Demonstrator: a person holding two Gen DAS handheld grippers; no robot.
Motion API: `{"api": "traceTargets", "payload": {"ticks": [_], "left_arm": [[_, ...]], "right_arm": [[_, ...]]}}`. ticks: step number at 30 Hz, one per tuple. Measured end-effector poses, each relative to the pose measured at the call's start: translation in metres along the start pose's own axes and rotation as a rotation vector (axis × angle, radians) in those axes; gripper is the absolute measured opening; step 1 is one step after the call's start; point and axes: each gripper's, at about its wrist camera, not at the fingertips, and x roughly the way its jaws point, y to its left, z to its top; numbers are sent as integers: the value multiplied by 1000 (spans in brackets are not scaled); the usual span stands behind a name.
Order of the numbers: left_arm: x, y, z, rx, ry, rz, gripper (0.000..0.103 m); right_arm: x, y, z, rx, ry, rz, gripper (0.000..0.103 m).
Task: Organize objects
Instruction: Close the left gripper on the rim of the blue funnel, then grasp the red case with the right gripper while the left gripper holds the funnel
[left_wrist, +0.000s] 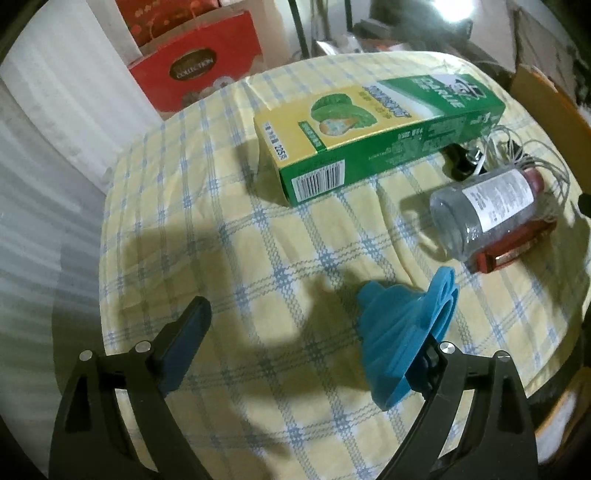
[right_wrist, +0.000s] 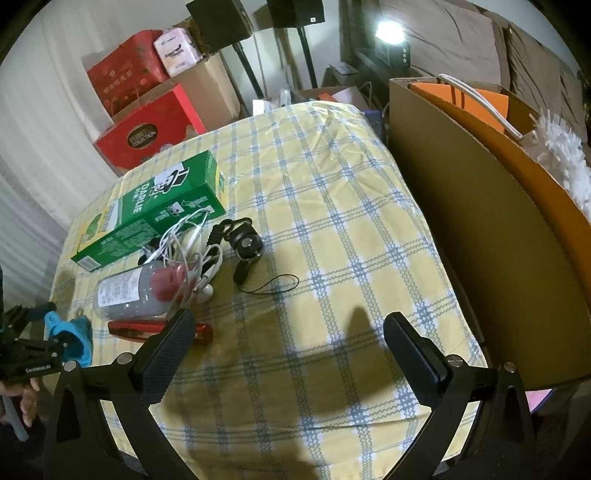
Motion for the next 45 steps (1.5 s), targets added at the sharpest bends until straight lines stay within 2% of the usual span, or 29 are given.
{"api": "traceTargets", "payload": {"ticks": [1,2,3,4,5,6,8,13,15,17,19,24,26,29,32,34,36,39,41,45], "left_arm": [[-1,-1,-1,5,-4,-8,87],[-3,-1,-1,8,-3,-39,75],[-5,-1,-1,7,-1,-69,57],[-7,-1,-1,2,0,-110,47],[-8,0,0,-2,0,-129,25],[-9,0,1,-6,0,-142,16],[-12,0,2,-7,-11,-153,11],[-30,5,3,-17,-82,-125,11],[-35,10,3,-33,-99,-136,10],[-40,17,4,-66,-123,-139,11],[-44,22,5,-93,-137,-136,11],[-44,28,7,-113,-136,-112,11],[-41,28,6,-107,-135,-105,11],[-40,29,5,-108,-137,-107,11],[-40,29,5,-113,-140,-108,11],[-42,30,4,-116,-152,-110,11],[-46,31,3,-110,-170,-126,11],[-52,35,4,-119,-188,-151,11],[-53,39,4,-135,-198,-151,11],[-51,50,5,-174,-200,-145,11]], "right_arm": [[0,0,0,1,0,2,102],[-1,0,0,0,1,2,102],[-1,0,0,0,0,2,102],[-1,0,0,0,-2,2,102],[-1,0,0,1,-1,3,102],[-1,0,0,2,-1,3,102],[-2,0,0,7,-3,2,102],[-3,0,0,7,-6,0,102],[-3,-1,0,5,-8,-1,102],[-7,6,0,-31,-26,-60,102],[-10,19,-2,-91,-32,-70,102],[-5,58,-12,-178,24,77,102],[2,79,-19,-240,45,103,102],[13,103,-29,-332,57,70,102],[19,108,-28,-375,24,52,102],[24,106,-22,-370,-3,19,102],[32,99,-18,-335,15,20,102],[42,85,-14,-223,88,155,96],[38,86,-15,-230,82,177,86],[30,96,-23,-269,163,241,42]]}}
